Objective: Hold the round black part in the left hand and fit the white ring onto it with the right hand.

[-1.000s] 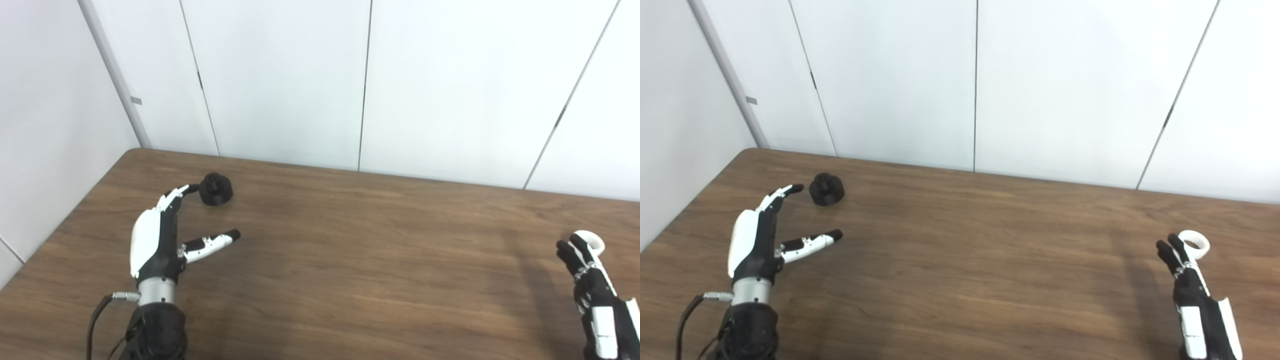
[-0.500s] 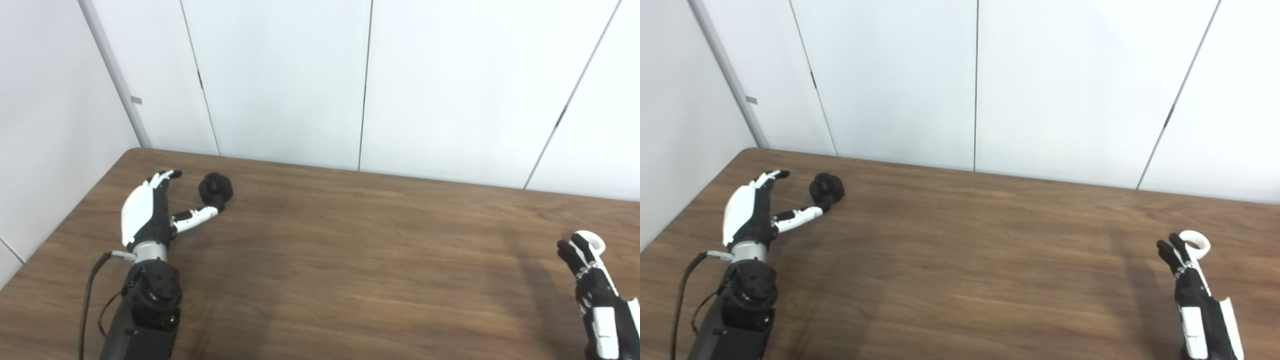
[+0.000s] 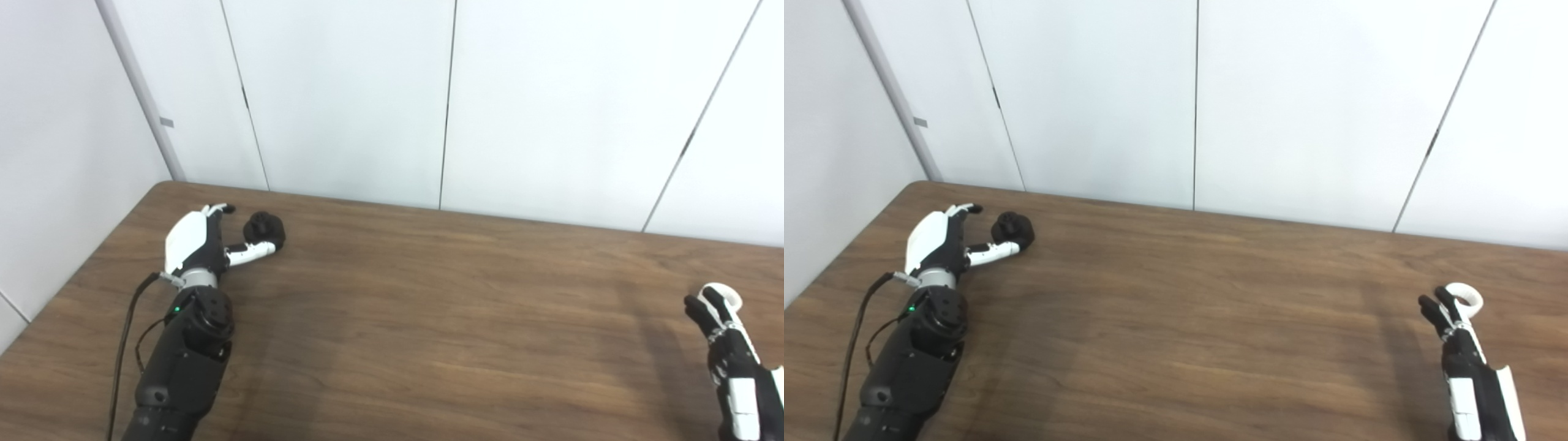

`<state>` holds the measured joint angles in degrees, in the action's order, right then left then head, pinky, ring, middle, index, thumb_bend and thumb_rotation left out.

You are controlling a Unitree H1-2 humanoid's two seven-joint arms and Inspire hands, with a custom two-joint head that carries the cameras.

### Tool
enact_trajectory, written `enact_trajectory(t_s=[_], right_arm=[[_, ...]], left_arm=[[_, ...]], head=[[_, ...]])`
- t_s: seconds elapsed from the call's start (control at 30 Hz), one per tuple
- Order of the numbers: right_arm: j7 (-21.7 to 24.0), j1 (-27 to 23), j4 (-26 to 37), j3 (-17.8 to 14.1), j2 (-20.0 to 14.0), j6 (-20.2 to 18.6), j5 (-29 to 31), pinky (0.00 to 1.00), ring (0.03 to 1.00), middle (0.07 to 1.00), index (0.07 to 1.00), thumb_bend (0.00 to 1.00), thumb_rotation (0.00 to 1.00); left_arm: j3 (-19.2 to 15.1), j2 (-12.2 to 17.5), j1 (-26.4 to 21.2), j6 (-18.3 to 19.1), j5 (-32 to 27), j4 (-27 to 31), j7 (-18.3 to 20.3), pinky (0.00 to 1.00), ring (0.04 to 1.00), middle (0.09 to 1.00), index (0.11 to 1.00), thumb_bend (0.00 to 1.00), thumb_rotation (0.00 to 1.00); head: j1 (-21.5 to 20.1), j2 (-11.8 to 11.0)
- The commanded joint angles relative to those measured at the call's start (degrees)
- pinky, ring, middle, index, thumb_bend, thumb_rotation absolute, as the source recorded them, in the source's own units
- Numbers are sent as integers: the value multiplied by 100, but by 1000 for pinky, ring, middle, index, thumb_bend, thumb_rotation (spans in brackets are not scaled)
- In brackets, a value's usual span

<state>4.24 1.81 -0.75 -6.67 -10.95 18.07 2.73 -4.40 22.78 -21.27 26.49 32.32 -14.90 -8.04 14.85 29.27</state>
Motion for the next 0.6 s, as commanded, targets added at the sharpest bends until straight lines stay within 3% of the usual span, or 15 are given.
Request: enact_trajectory(t_s=[0.0, 0.57], right_arm=[[-63, 387, -631, 66, 194, 35, -13, 1000, 907, 885, 926, 675, 1000], [-32, 488, -469, 65, 185, -63, 44, 1000, 917, 892, 931, 657, 1000]], left_arm=[[29, 211, -371, -118, 7, -146, -137, 1000, 998, 957, 845, 962, 404], [339, 395, -880, -69, -164, -1043, -151, 1000, 1000, 956, 851, 973, 390]], head=[[4, 8], [-41, 54]])
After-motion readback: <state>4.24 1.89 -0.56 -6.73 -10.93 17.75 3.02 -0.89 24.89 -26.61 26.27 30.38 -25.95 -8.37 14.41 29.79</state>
